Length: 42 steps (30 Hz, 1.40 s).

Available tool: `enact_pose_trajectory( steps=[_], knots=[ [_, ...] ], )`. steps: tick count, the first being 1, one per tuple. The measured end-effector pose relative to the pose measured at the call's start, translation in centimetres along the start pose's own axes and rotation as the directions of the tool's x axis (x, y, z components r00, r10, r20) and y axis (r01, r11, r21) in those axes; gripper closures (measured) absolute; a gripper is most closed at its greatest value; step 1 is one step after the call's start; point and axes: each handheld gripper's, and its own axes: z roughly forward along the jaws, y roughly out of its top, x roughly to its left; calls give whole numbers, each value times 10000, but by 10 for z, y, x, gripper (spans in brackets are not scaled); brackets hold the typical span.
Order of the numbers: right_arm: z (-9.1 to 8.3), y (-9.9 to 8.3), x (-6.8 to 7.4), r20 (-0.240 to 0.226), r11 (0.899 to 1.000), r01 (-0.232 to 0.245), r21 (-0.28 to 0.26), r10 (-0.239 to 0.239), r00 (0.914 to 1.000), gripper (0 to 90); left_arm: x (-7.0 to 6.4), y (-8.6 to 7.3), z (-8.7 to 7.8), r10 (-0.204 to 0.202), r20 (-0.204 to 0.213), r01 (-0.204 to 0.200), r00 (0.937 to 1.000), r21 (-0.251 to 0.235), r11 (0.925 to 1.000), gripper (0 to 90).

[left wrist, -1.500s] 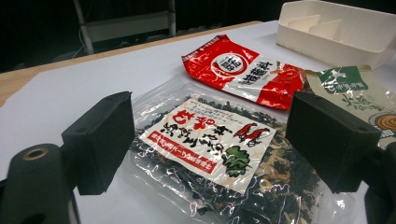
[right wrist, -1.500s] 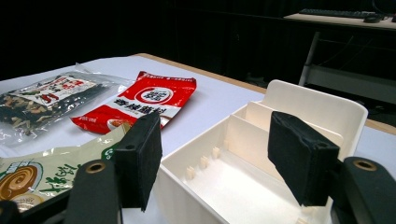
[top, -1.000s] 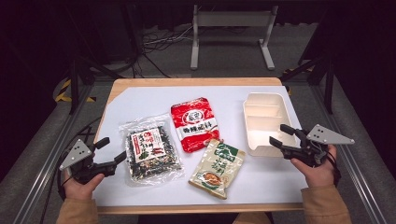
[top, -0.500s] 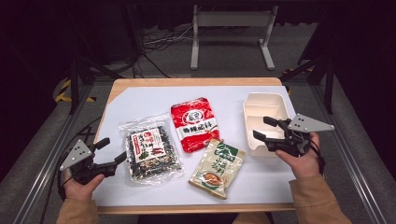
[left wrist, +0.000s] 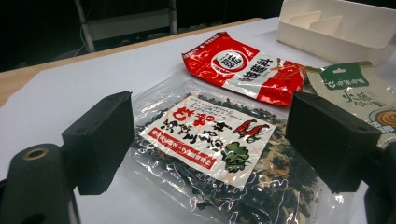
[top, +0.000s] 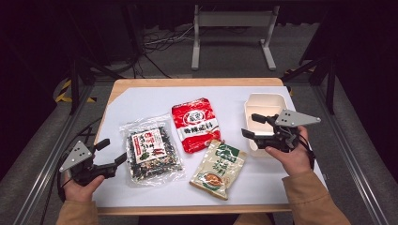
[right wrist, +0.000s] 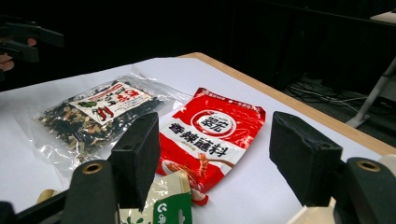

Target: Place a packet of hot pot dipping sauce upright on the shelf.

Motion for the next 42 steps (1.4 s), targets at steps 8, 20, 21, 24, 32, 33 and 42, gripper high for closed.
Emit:
enact_pose_trajectory(
  steps=[8, 20, 21, 24, 32, 33, 42],
  knots=[
    [14, 7, 1, -401, 9990, -41, 444, 59, 9992, 331, 0, 0, 1, -21, 0, 21, 10000, 55, 10000, 162],
    [34, 6, -5, -253, 9732, -25, 2300, 86, 9996, 354, -1, 0, 1, 47, -34, -47, 10000, 91, 9999, 163],
    [35, 6, -5, -322, 9703, -45, 2420, 127, 9994, 371, -1, 0, 2, 56, -41, -55, 10000, 101, 9999, 163],
    [41, 4, -6, -522, 9504, 6, 3110, 164, 9985, 381, -1, 0, 2, 66, -44, -65, 10000, 142, 9999, 163],
    [54, -4, -9, -662, 9082, -109, 4184, 424, 9969, 361, -1, -1, 2, 89, -60, -87, 9999, 190, 9998, 163],
    [56, -5, -9, -687, 8985, -205, 4385, 563, 9961, 378, -1, -1, 2, 86, -64, -85, 9999, 196, 9998, 163],
    [73, -17, -7, -1008, 8342, -144, 5513, 837, 9914, 393, -1, -1, 2, 137, -50, -136, 9999, 218, 9997, 163]
  ],
)
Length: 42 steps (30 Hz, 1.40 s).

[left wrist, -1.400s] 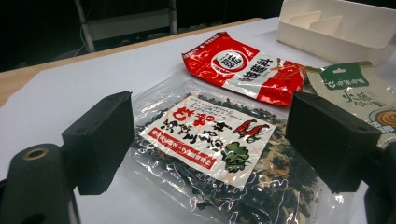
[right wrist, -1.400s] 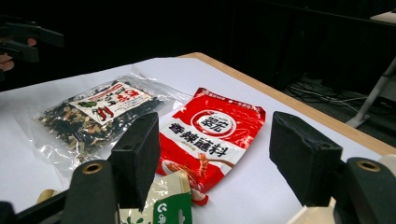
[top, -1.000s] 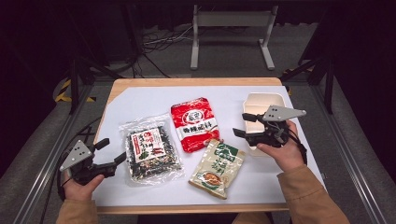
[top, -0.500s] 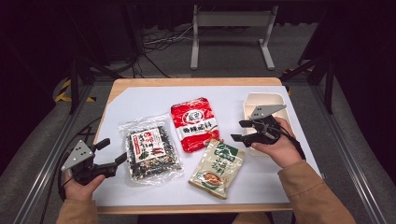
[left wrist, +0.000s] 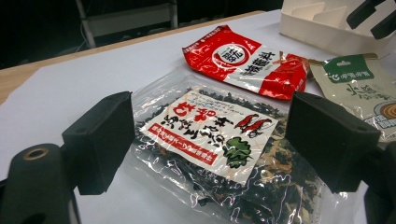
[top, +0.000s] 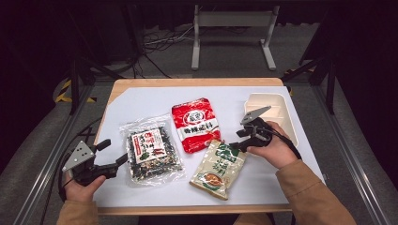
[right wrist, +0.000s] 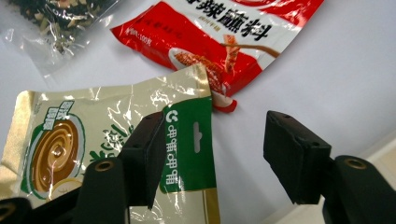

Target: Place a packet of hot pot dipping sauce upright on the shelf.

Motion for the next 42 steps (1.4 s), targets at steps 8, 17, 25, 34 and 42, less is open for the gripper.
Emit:
enact_pose_trajectory(
  steps=[8, 17, 25, 34, 42],
  knots=[
    [11, -1, 0, -84, 9967, -108, 800, 115, 9999, 390, 0, 0, 0, -1, 6, 1, 10000, -9, 10000, 163],
    [24, -3, 1, -299, 9901, -212, 1391, 256, 9992, 414, 0, 0, 0, 30, 39, -30, 10000, 2, 10000, 162],
    [32, -5, 1, -490, 9862, -217, 1639, 301, 9983, 437, 0, 0, 0, 19, 19, -19, 10000, -4, 10000, 162],
    [38, -9, 0, -658, 9811, -354, 1904, 487, 9966, 456, 0, 0, 0, 23, 15, -23, 10000, 6, 10000, 162],
    [36, -7, 2, -1106, 9814, -399, 1879, 615, 9920, 520, 0, 0, 0, 6, 0, -6, 10000, 3, 10000, 162]
  ],
)
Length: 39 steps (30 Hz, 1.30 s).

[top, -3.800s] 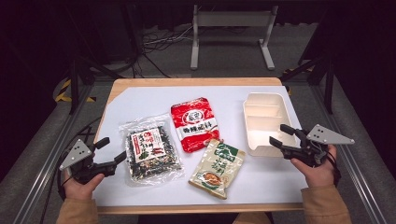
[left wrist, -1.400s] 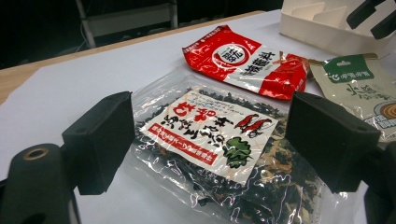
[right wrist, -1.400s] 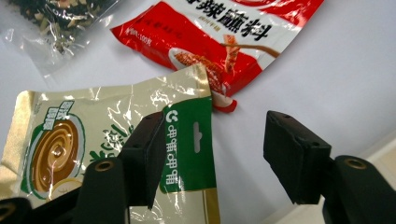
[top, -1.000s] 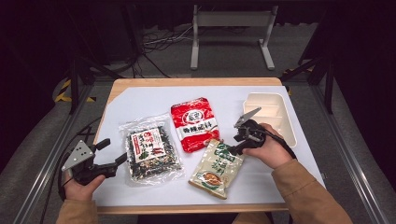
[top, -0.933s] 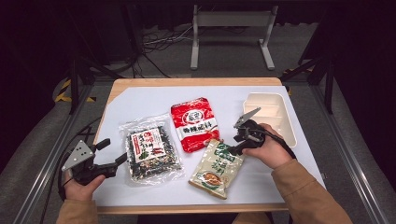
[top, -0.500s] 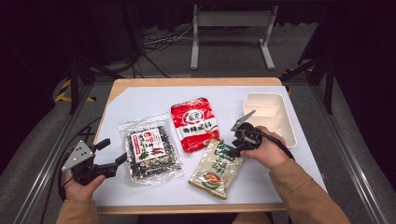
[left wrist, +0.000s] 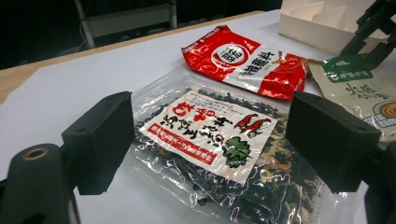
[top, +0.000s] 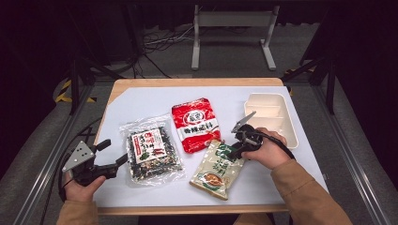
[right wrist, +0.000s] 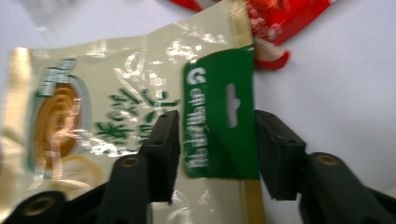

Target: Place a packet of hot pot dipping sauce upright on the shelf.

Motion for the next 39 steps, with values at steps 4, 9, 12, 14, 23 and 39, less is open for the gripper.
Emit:
enact_pose_trajectory(
  steps=[4, 9, 12, 14, 23, 39],
  knots=[
    [-5, 2, 5, -76, 9996, 269, -112, -270, 9996, 530, 0, 0, 0, 20, 12, -20, 10000, 6, 10000, 161],
    [-11, 3, 10, -321, 9993, 330, -196, -336, 9989, 562, -1, 0, 0, 33, 22, -33, 10000, -11, 10000, 161],
    [-14, 4, 14, -660, 9990, 348, -268, -365, 9972, 585, -1, 0, 1, 31, 21, -31, 10000, -2, 10000, 162],
    [-16, 5, 17, -942, 9988, 333, -346, -364, 9949, 594, -1, 0, 1, 17, 22, -17, 10000, 9, 10000, 162],
    [-6, 6, 23, -1603, 9985, 551, -9, -546, 9856, 609, 0, 0, 0, 32, 18, -32, 10000, -12, 10000, 161],
    [9, 7, 21, -596, 9901, 1272, 592, -1237, 9905, 889, 0, 0, 0, -7, -7, 7, 10000, 10, 10000, 161]
  ],
)
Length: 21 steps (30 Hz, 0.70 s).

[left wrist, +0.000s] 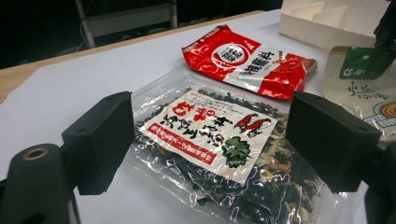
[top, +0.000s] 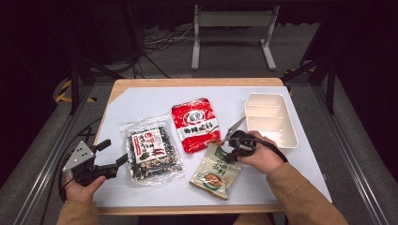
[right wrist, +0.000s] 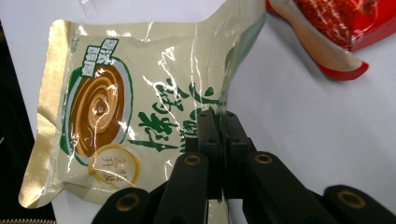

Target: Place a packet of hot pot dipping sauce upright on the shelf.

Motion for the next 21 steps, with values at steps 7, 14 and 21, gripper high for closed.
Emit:
enact_pose_trajectory(
  steps=[7, 14, 21],
  knots=[
    [-9, 2, 3, 5, 9998, 31, -193, -31, 10000, 893, 0, 0, 0, -13, -39, 13, 10000, 16, 10000, 162],
    [-25, 6, 9, -34, 9990, 116, -425, -118, 9999, 895, 0, 0, 1, -26, -138, 28, 9999, 114, 9999, 164],
    [-39, 9, 17, 81, 9964, 496, -687, -491, 9988, 895, 0, -1, 2, -45, -203, 48, 9998, 150, 9999, 165]
  ],
)
